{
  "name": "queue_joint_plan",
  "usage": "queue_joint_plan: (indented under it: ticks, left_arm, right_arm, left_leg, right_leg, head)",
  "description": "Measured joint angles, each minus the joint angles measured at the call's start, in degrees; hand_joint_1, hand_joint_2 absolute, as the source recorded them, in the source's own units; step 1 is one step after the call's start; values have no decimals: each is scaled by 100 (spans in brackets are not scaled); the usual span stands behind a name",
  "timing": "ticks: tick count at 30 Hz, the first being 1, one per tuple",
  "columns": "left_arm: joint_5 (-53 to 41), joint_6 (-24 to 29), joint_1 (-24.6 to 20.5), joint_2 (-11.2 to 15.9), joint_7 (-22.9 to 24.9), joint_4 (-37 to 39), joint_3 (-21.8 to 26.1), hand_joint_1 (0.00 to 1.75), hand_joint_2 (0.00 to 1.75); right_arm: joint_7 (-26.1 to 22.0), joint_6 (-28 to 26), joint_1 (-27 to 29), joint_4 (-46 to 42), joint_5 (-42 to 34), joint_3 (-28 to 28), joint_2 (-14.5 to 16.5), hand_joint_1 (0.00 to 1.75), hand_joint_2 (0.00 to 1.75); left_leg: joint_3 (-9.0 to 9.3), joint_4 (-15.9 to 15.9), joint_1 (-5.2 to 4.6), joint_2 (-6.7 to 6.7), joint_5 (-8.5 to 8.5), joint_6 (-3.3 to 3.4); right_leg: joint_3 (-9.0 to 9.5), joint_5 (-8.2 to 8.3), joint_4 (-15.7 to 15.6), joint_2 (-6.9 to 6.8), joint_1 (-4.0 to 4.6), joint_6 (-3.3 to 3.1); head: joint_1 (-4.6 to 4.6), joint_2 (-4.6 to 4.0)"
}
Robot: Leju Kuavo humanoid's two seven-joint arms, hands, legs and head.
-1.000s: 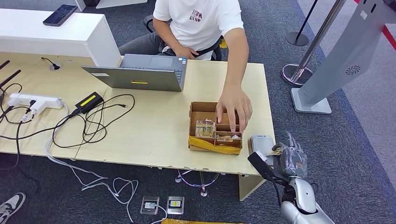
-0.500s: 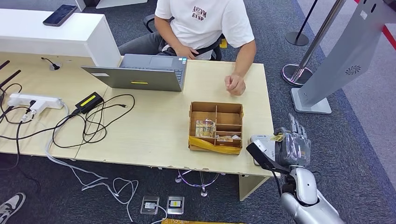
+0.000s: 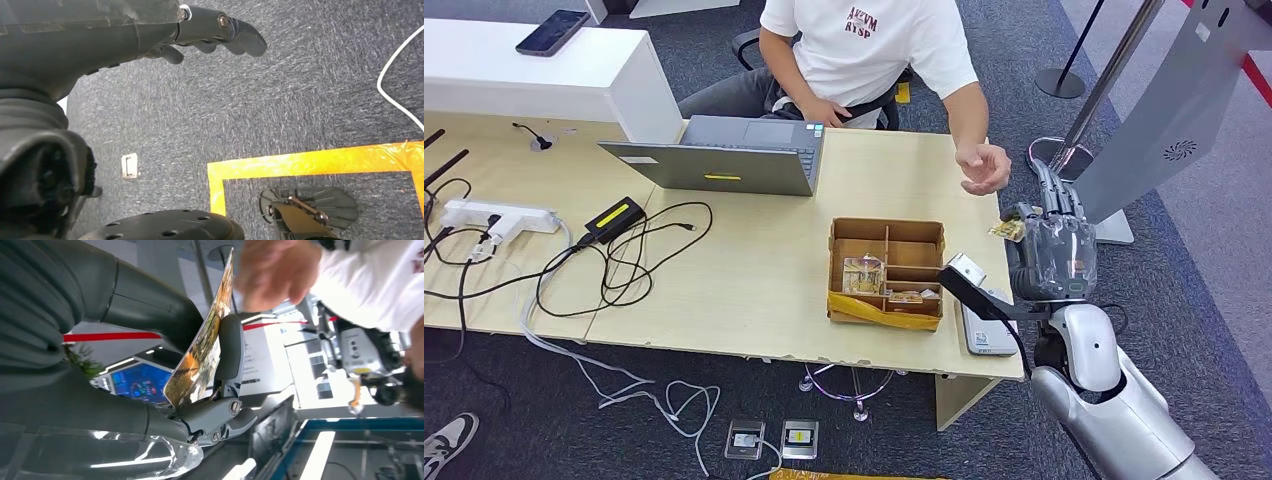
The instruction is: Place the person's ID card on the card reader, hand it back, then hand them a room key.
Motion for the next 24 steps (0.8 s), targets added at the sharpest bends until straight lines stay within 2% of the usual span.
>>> queue_joint_plan:
  ticks: [5, 12, 22, 23, 24]
  left_arm:
    - [-9, -3, -127, 3, 135, -11, -135, 0, 0]
    - [-29, -5, -176, 29, 245, -69, -296, 0, 0]
    - [-70, -34, -230, 106, 353, -136, -468, 0, 0]
    - [-70, -33, -234, 111, 356, -135, -485, 0, 0]
    - [-69, -31, -235, 117, 356, -136, -499, 0, 0]
  right_arm:
    - [-321, 278, -587, 534, -234, 433, 392, 175, 175]
    - [-455, 367, -1057, 1544, -351, 908, 893, 175, 175]
    - [-450, 358, -1288, 2297, -423, 1188, 1136, 175, 175]
    - [-435, 334, -1296, 2332, -427, 1206, 1141, 156, 175]
    - [-422, 311, -1305, 2367, -435, 1224, 1147, 112, 175]
  left_leg:
    - [-1, 0, 3, -3, 5, 1]
    - [-5, 0, 5, -11, 5, 1]
    - [-4, 1, 5, -11, 5, 1]
    - [-4, 1, 5, -11, 5, 1]
    - [-4, 1, 5, -11, 5, 1]
  right_leg:
    - [-1, 0, 0, -4, 3, 0]
    - [-1, 0, 0, -10, 6, -1]
    - [-2, 0, -1, -8, 5, -1]
    - [-3, 0, -1, -8, 5, -1]
    - [-3, 0, -1, -7, 6, -1]
  head:
    - [-1, 0]
    - [1, 0]
    - [1, 0]
    - [0, 0]
    - [0, 0]
